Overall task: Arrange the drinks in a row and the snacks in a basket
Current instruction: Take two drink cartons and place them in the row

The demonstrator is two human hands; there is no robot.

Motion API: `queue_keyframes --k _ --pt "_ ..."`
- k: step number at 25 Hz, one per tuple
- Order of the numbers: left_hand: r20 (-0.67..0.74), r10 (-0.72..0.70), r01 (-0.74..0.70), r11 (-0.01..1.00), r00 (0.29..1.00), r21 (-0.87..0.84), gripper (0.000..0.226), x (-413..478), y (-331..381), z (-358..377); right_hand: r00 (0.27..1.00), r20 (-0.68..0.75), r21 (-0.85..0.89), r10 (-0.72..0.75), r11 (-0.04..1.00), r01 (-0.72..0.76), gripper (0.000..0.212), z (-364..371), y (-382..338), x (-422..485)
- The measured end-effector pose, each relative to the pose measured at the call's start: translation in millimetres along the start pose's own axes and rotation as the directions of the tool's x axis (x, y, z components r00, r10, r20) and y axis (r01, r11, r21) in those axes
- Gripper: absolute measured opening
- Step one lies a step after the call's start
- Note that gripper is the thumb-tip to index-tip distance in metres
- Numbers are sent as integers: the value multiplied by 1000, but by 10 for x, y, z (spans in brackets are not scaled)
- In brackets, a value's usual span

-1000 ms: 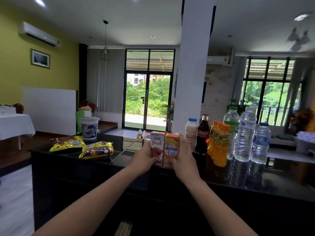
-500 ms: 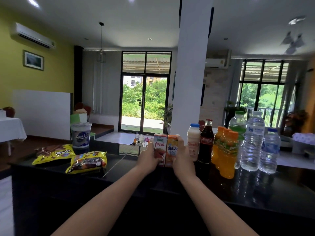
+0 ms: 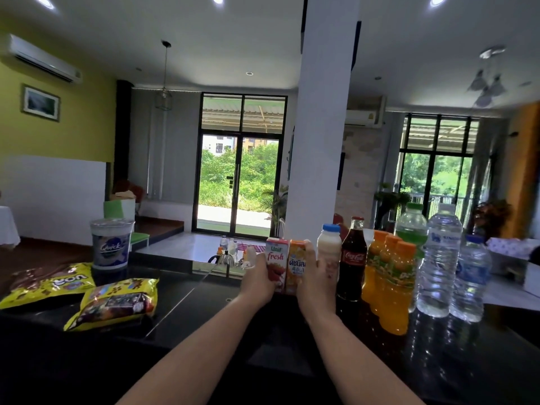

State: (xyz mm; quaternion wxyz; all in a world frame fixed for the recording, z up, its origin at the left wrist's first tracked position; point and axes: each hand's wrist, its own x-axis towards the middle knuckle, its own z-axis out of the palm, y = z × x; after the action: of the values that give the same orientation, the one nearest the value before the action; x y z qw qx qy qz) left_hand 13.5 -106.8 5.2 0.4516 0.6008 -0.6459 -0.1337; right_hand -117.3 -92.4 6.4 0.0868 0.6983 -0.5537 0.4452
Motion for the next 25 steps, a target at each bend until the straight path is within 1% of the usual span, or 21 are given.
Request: queue_keyframes --k 1,2,3,5,6,9,11,12,13,14,15,16,17,19,21,23,25 --pt "3 7 -7 1000 1000 4 39 24 -2 13 999 -35 -1 -7 1000 7 59 0 21 15" --pt "6 11 -11 1000 1000 15 39 50 -1 18 997 -75 2 -1 1000 1 59 7 27 25" --pt "10 13 -13 1000 1000 24 41 72 2 21 993 -115 -7 -2 1000 1 50 12 27 38" --pt "25 22 -22 1000 999 22 43 97 8 19 994 -108 -27 -16 1000 13 26 -3 -5 43" --pt "34 26 -27 1000 999 12 44 104 1 24 995 -95 -15 -10 1000 9 23 5 -6 54" --pt "61 44 -42 999 997 -35 47 127 -31 39 989 -138 -9 60 998 -62 16 -11 -14 43" --pt "81 50 -46 997 995 -56 48 128 -39 35 992 -108 -27 68 997 -72 16 -28 -20 34" --pt "90 58 -53 997 994 -60 49 130 -42 29 994 -82 -35 70 997 -73 19 -16 -9 41" --pt "97 71 -65 996 993 -64 51 134 -46 22 996 -41 -15 74 997 -75 29 1 17 40" --pt "101 87 -80 994 991 -69 53 135 -53 22 997 21 6 74 997 -74 47 21 57 53" --pt "102 102 -95 993 989 -73 54 136 -64 22 995 50 41 81 996 -83 64 46 109 74" --pt "101 114 -107 991 988 -75 55 138 -76 26 993 54 51 106 993 -109 72 54 133 89" --pt "100 120 -113 991 988 -74 54 137 -86 30 992 40 62 122 990 -124 75 64 140 93" --pt "98 123 -116 990 988 -82 54 131 -87 29 989 -5 78 145 986 -144 73 69 118 90" --pt "94 122 -113 988 988 -104 57 117 -77 25 988 -41 13 149 989 -149 70 56 75 59" --pt "71 119 -114 991 990 -71 61 82 -71 31 989 -9 -48 145 988 -145 79 35 64 27" --pt "20 86 -86 996 996 0 65 14 -70 11 990 15 -49 137 989 -136 82 -28 42 -20"
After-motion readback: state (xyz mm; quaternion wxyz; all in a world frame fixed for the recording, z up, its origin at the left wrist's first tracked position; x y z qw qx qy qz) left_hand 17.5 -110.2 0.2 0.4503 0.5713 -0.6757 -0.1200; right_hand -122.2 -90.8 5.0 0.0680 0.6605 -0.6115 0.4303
